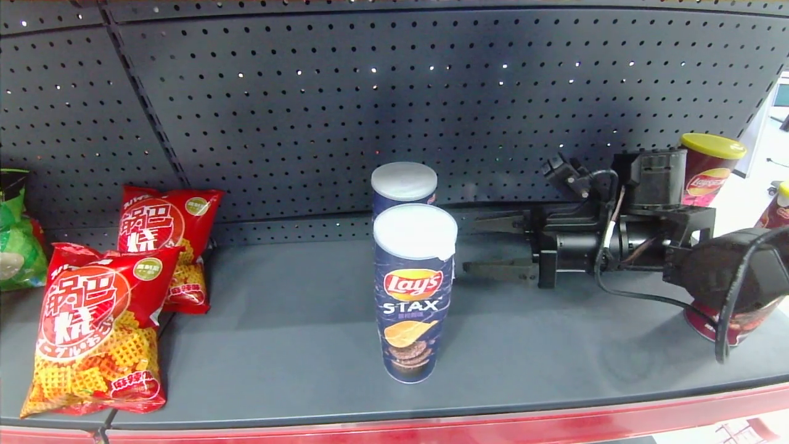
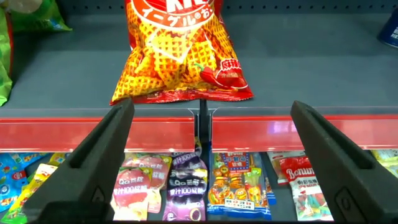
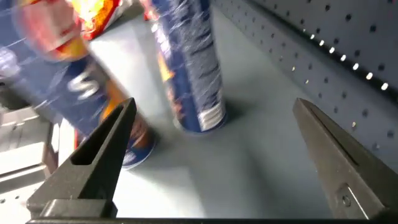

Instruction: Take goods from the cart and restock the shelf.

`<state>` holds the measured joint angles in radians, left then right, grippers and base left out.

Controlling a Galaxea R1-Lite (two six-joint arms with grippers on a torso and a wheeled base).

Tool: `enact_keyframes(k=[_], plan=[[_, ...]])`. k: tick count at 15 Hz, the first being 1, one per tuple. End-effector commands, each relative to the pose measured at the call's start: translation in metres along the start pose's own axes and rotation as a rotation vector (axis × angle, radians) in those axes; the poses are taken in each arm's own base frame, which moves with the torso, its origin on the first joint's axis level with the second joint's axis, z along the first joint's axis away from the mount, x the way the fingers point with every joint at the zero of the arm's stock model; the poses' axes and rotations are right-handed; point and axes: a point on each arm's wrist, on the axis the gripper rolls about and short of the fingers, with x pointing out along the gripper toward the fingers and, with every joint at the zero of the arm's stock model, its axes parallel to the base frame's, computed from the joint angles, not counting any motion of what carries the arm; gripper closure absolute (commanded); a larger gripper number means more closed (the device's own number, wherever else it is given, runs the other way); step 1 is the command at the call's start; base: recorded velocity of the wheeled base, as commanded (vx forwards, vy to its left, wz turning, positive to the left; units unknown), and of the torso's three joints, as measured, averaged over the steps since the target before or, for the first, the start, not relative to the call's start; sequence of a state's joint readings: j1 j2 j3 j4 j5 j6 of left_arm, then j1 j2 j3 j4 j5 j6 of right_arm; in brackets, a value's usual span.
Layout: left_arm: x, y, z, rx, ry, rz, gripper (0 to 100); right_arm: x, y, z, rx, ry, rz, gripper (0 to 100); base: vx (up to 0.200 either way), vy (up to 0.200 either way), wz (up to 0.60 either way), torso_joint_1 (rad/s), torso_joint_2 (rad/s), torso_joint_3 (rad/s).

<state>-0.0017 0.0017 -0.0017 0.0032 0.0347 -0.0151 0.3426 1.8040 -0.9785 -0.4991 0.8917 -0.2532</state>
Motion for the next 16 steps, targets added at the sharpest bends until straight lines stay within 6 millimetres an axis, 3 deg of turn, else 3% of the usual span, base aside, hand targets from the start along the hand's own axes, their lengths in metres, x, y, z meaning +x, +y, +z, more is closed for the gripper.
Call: enact_keyframes(k=[1, 4, 7, 12, 16], plan=[[0.0, 0.0, 0.0, 0.0, 0.001, 0.001, 0, -0.012, 0.01, 0.001, 0.0, -0.002, -0.007, 0, 0.0, 0.0, 0.0, 0.0, 0.0, 0.0], [0.0, 0.0, 0.0, 0.0, 0.001, 0.001, 0, -0.021, 0.03, -0.004, 0.012, 0.01, 0.011, 0, 0.0, 0.0, 0.0, 0.0, 0.0, 0.0], [0.0, 0.0, 0.0, 0.0, 0.001, 0.001, 0, -0.017, 0.051, -0.004, 0.004, 0.015, 0.063, 0, 0.0, 0.0, 0.0, 0.0, 0.0, 0.0], [0.0, 0.0, 0.0, 0.0, 0.001, 0.001, 0, -0.006, 0.061, -0.005, 0.005, 0.024, 0.114, 0, 0.0, 0.0, 0.0, 0.0, 0.0, 0.0], [0.0, 0.0, 0.0, 0.0, 0.001, 0.001, 0, 0.014, 0.069, -0.004, -0.001, 0.033, 0.178, 0, 0.0, 0.0, 0.0, 0.0, 0.0, 0.0]])
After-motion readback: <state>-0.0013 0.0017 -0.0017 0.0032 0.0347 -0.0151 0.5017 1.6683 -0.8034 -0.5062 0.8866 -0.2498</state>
